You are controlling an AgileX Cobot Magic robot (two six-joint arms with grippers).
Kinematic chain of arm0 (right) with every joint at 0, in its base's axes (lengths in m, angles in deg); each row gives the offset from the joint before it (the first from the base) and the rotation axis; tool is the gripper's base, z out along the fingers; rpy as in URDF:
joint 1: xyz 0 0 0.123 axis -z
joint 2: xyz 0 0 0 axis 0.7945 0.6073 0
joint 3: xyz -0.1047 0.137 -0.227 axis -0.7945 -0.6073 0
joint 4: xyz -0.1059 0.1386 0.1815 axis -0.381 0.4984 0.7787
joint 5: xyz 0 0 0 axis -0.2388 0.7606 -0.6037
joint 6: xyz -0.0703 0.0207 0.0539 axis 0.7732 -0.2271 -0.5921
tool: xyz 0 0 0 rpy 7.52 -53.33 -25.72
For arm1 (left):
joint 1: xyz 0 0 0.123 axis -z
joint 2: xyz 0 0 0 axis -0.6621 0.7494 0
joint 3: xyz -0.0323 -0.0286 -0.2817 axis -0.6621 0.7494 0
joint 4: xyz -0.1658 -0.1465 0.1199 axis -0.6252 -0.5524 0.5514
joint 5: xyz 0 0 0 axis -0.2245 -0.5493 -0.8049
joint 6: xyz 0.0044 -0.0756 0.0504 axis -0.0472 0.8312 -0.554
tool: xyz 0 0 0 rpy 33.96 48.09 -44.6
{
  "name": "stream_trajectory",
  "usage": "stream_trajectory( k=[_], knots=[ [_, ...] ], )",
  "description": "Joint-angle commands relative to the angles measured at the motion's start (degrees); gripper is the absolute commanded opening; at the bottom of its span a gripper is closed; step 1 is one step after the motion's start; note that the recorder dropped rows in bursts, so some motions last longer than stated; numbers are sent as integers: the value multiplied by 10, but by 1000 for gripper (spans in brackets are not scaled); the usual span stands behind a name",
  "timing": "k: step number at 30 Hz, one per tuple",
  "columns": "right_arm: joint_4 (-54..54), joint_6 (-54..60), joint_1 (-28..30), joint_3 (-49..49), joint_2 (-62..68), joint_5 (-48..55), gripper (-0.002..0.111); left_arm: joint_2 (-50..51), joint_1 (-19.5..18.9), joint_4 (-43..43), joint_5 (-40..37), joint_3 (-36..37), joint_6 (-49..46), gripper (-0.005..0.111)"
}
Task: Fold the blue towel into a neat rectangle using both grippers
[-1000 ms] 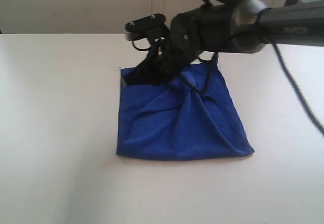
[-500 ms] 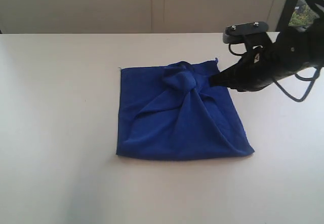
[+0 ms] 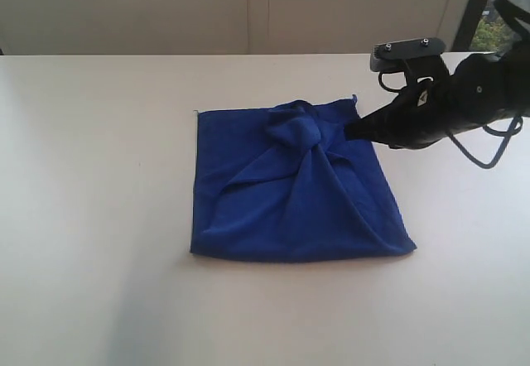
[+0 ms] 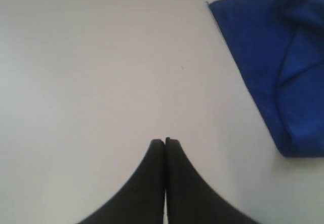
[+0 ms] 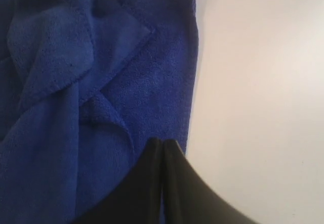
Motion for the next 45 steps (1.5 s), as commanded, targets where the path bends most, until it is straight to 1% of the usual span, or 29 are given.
stream_trajectory(
  k=[1,3,6,9,10,13,16,22,23,27,30,33,36,42,45],
  knots=[
    [4,8,2,36,8,28,0,-4,3,-3,64,3,-1,0],
    [10,15,3,54,17,35,0,-4,3,-3,87,3,-1,0],
    [71,69,10,88,37,60,0,-4,3,-3,118,3,-1,0],
    [207,203,28,127,65,100,0,-3,3,-4,143,3,5,0],
    [281,255,38,138,77,118,0,-1,3,-6,145,3,7,0],
    [427,390,62,161,101,153,0,19,3,-8,143,3,7,0],
    [506,454,76,170,116,161,0,61,3,-9,143,3,7,0],
    [516,476,77,178,138,131,0,180,3,-9,184,3,7,0],
    [517,477,77,183,151,130,0,217,3,-9,192,-6,6,0],
    [531,482,74,201,177,129,0,278,3,-9,204,-24,5,0],
    [544,509,53,234,214,127,0,320,3,-9,206,-39,5,0],
    [544,512,33,260,244,91,0,330,3,-9,212,-39,5,0],
    [544,512,22,281,271,99,0,329,3,-9,211,-39,-2,0],
    [545,513,10,303,274,199,0,329,3,-10,211,-39,-1,0],
    [548,519,-2,304,257,213,0,329,3,-10,211,-39,-1,0]
  ],
)
